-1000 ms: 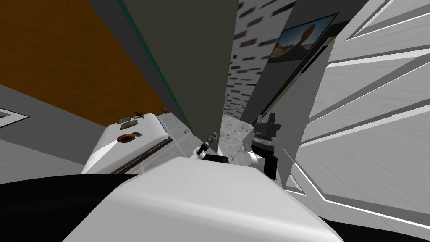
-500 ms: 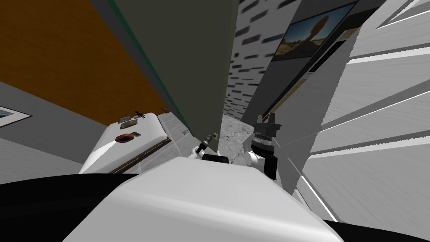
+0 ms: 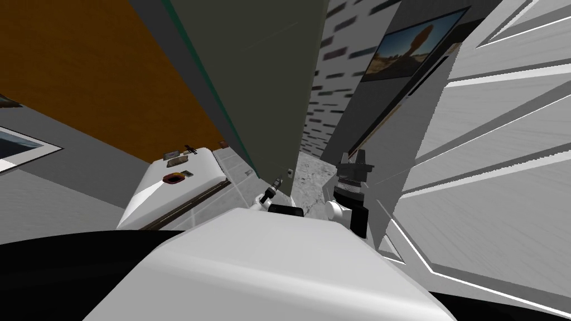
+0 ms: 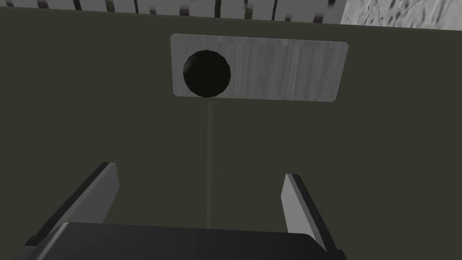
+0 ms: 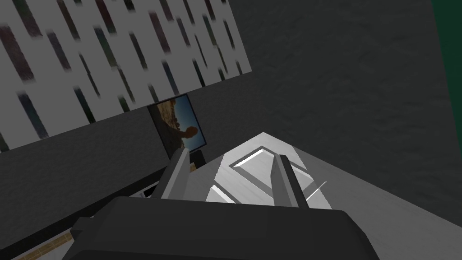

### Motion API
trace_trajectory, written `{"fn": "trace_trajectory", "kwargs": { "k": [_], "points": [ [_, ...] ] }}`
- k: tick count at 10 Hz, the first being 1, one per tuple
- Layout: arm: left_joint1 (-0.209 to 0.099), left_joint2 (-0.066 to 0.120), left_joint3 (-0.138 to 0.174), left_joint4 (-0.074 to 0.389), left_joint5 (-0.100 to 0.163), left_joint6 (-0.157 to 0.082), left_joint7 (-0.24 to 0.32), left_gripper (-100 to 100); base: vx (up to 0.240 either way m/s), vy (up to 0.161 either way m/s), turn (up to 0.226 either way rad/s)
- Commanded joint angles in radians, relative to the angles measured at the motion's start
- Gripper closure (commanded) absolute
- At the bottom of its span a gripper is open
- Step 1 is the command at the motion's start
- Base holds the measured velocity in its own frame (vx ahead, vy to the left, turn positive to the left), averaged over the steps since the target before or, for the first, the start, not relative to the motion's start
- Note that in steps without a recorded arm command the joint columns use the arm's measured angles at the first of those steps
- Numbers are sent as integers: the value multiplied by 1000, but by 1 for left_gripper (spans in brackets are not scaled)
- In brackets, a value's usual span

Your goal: Push the door open

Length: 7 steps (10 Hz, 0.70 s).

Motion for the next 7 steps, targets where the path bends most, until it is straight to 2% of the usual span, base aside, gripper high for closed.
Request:
{"fn": "trace_trajectory", "kwargs": {
  "k": [1, 3, 4, 5, 7],
  "points": [
    [1, -6, -4, -5, 0, 3, 6, -100, -218, 55, 13],
    [2, -20, -9, -10, -1, 5, 13, -100, -207, 62, 22],
    [5, -13, -9, -19, -1, 11, 12, -100, -95, 26, -2],
    [5, -4, -5, -17, 0, 9, 9, -100, 67, -33, -37],
    [5, -2, -3, -16, 1, 7, 6, -100, 147, -84, -14]
  ]
}}
